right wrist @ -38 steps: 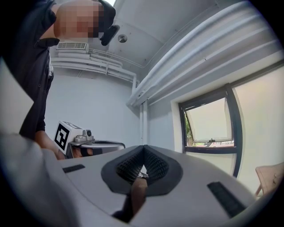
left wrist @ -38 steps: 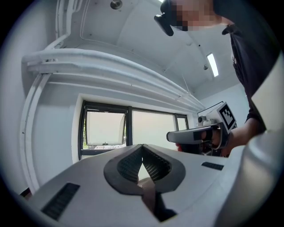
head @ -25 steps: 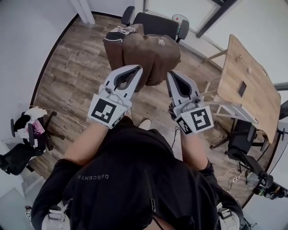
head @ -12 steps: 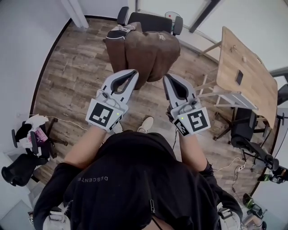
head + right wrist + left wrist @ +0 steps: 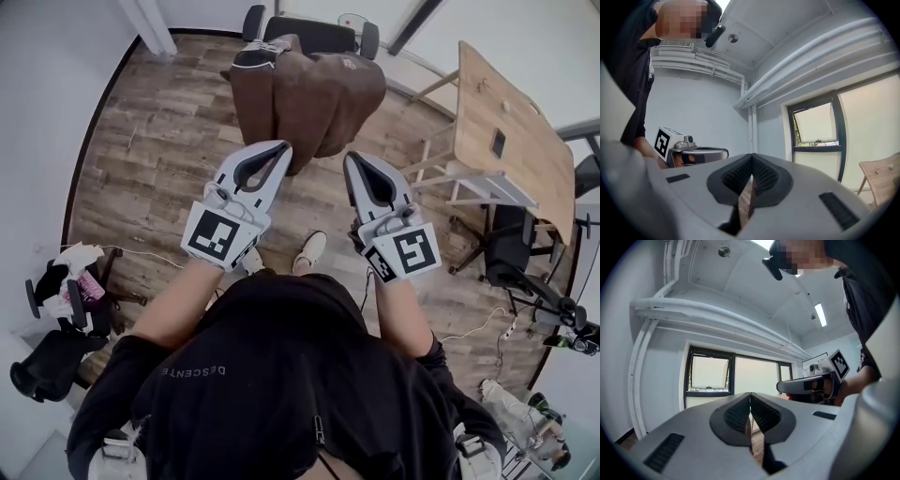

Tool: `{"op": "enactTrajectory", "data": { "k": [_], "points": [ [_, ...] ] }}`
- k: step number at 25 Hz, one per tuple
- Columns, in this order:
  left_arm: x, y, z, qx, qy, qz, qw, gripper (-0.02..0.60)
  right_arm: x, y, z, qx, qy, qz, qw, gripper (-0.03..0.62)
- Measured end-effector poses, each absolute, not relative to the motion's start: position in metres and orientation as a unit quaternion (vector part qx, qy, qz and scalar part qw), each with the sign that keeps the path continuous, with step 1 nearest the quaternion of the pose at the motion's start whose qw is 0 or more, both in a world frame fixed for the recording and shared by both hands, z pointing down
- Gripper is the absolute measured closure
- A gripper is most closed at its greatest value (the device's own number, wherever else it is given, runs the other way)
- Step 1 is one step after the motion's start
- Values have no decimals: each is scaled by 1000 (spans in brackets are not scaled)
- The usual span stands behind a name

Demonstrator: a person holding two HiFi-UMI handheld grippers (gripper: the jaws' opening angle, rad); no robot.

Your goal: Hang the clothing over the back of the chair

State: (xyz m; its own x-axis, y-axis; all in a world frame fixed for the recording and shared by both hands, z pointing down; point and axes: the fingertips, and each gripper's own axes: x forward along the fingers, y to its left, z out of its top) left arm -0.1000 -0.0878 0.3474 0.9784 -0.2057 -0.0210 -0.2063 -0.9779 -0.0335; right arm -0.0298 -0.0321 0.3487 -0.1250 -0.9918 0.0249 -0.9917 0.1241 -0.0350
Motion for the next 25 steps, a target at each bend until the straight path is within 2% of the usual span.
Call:
{"op": "enactTrajectory", "data": {
  "k": [25],
  "points": [
    [-112, -78, 350, -995, 98, 7, 30, 561, -44, -23, 354, -675, 738, -20, -11, 588]
  ]
}}
